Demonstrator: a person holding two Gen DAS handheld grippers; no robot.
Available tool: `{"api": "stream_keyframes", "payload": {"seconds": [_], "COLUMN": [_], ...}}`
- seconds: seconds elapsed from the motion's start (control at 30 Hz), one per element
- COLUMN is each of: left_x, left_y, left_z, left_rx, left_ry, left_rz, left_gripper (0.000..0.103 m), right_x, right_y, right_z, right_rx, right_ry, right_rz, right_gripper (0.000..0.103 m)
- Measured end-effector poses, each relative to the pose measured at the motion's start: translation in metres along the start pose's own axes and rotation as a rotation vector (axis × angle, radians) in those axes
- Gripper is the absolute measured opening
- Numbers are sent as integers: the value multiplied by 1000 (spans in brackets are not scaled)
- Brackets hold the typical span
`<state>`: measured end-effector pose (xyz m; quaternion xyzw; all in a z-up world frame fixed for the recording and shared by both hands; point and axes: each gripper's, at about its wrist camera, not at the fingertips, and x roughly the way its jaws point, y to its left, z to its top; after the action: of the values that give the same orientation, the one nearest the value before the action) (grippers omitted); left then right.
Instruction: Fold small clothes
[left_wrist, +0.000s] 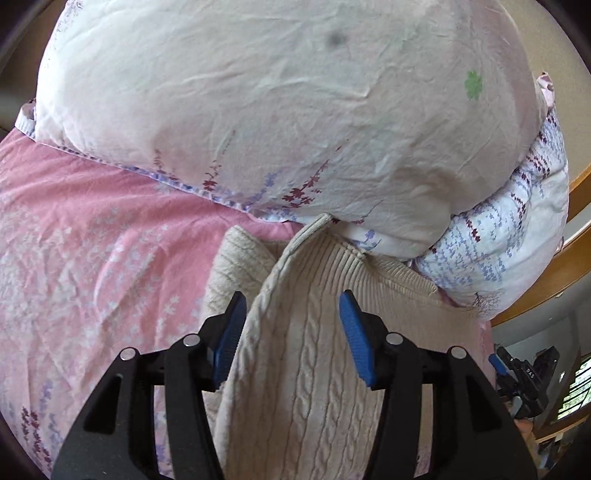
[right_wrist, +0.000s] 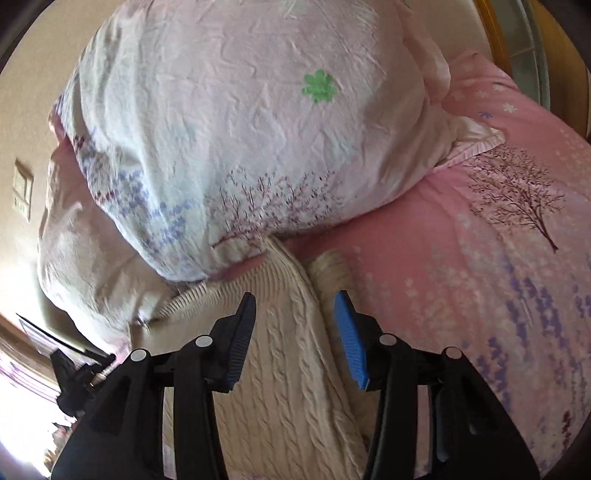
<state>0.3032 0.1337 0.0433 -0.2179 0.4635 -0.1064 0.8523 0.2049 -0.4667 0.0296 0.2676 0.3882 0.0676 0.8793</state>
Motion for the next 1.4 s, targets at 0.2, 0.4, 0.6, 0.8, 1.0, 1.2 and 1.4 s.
{"api": "stream_keyframes", "payload": {"seconds": [0.2, 0.4, 0.6, 0.8, 1.0, 1.2, 1.4], "left_x": [-9, -7, -9, -28, -43, -33, -32], "left_y": [14, 17, 19, 19, 19, 45, 42], "left_z": [-29, -50, -58, -54, -56, -66, -72], "left_rx": [36, 78, 61, 66, 103, 37, 57], "left_ry": [33, 70, 59, 30, 33, 60, 40], "left_rz": [73, 108, 98, 24, -5, -9, 12], "left_gripper": [45, 37, 22, 16, 15, 9, 17], "right_x": [0, 2, 8, -17, -26, 1, 13], "right_y": [-10, 3, 13, 30, 27, 4, 15], "right_z": [-33, -46, -44, -38, -53, -67, -64], "right_rx": [-27, -111, -173, -192, -198, -137, -203], "right_ry": [76, 87, 102, 18, 28, 82, 131], "right_rz": [-41, -69, -111, -81, -114, -217, -269], "right_gripper": [40, 36, 12, 10, 10, 10, 11]}}
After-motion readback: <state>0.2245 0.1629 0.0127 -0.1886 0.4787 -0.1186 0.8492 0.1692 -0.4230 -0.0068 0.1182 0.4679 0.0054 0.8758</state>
